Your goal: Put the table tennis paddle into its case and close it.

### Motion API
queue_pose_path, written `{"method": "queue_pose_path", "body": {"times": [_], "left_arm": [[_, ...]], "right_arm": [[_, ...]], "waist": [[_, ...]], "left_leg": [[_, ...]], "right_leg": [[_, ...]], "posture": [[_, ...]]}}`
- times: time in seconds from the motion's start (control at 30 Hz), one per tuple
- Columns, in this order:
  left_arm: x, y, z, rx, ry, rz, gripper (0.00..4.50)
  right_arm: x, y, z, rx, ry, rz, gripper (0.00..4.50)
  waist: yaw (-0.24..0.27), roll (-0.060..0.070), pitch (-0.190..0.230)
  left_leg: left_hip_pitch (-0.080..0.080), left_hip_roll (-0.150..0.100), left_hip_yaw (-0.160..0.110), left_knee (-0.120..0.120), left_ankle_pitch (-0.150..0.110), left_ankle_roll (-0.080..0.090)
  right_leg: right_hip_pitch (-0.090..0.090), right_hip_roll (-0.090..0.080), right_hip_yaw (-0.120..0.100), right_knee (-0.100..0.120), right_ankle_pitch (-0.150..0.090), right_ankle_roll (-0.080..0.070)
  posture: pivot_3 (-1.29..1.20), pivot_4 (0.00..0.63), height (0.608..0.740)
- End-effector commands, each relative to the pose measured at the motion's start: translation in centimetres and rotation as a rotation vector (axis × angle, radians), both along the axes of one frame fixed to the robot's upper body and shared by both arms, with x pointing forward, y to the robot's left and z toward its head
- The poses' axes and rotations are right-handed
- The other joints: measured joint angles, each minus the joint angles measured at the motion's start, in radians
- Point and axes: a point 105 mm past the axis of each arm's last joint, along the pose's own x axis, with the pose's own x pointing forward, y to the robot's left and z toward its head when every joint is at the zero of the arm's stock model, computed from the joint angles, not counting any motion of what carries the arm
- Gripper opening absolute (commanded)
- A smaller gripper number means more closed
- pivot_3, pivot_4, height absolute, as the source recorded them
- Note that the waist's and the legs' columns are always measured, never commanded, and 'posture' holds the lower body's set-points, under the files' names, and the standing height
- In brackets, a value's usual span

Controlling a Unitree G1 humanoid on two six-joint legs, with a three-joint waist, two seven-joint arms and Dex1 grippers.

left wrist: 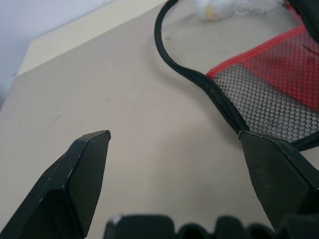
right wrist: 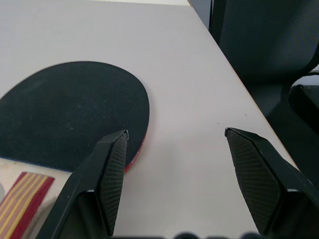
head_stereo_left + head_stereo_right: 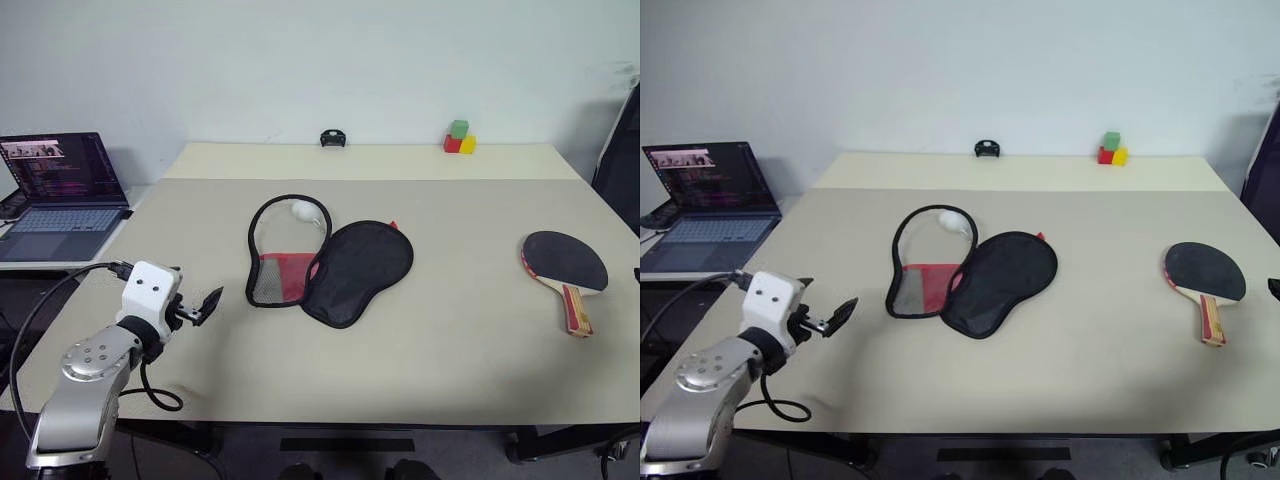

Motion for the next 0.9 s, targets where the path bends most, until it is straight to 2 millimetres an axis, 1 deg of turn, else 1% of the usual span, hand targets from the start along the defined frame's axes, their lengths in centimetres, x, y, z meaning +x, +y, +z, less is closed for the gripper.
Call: {"method": "queue_pose_path", "body": {"times": [0.03,0.17,0.3,0.47,0.53,0.67,0.8,0.9], "left_arm": [[0.5,-0.1,0.6,0.009,-0.036,0.006,4.5],[0.7,0.1,0.5,-0.026,-0.041,0.024,4.5],[0.9,-0.1,0.7,-0.041,-0.042,-0.004,4.5],[0.6,0.8,0.7,-0.042,-0.039,-0.001,4.5],[0.3,1.3,0.6,-0.042,-0.037,-0.001,4.5],[-0.2,2.2,0.6,-0.046,-0.028,-0.006,4.5],[-0.5,2.7,0.4,-0.043,-0.013,-0.027,4.5],[-0.7,3.3,0.3,-0.041,-0.007,-0.028,4.5]], "right_arm": [[-0.5,-0.8,1.6,-0.045,-0.009,-0.014,3.37],[-0.4,-0.7,2.2,-0.052,-0.025,-0.006,3.37],[-0.2,-0.5,3.1,-0.061,-0.047,0.015,3.37],[0.5,1.4,2.2,-0.01,-0.038,0.121,3.37],[0.9,2.7,1.6,0.017,-0.02,0.191,3.37],[1.3,6.3,0.5,0.041,0.036,0.365,3.37],[0.9,10.7,-0.4,0.035,0.09,0.543,3.37],[0.5,13.2,-0.6,0.016,0.113,0.627,3.37]], "waist": [[0.0,0.0,0.0],[0.0,0.0,0.0],[0.0,0.0,0.0],[0.0,0.0,0.0],[0.0,0.0,0.0],[-0.001,0.0,0.0],[0.001,0.0,0.0],[0.001,0.0,0.0]], "left_leg": [[0.0,0.0,0.0,0.0,0.0,0.0],[0.002,0.0,0.0,0.0,0.0,0.0],[0.002,0.0,0.0,0.0,0.0,0.0],[0.005,0.0,0.0,-0.001,0.0,0.0],[0.005,0.0,0.0,-0.001,0.0,0.0],[0.006,0.0,0.0,-0.001,0.0,0.0],[0.005,0.0,-0.001,-0.001,0.0,0.0],[0.006,0.0,-0.002,-0.001,0.0,0.001]], "right_leg": [[0.0,0.0,0.0,0.0,0.0,0.0],[0.001,0.0,0.0,0.0,0.0,0.0],[0.001,0.0,0.0,0.0,0.0,0.0],[0.004,0.0,0.0,0.0,0.0,0.0],[0.005,0.0,0.0,-0.001,0.0,0.0],[0.005,0.0,0.0,-0.001,0.0,0.0],[0.005,0.0,0.0,-0.001,0.0,0.0],[0.005,-0.001,0.0,0.0,0.0,0.0]], "posture": [[0.0,0.15,0.74],[0.0,0.15,0.74],[0.0,0.15,0.74],[0.0,0.15,0.74],[0.0,0.15,0.74],[0.0,0.15,0.74],[0.0,0.15,0.74],[0.0,0.15,0.74]]}}
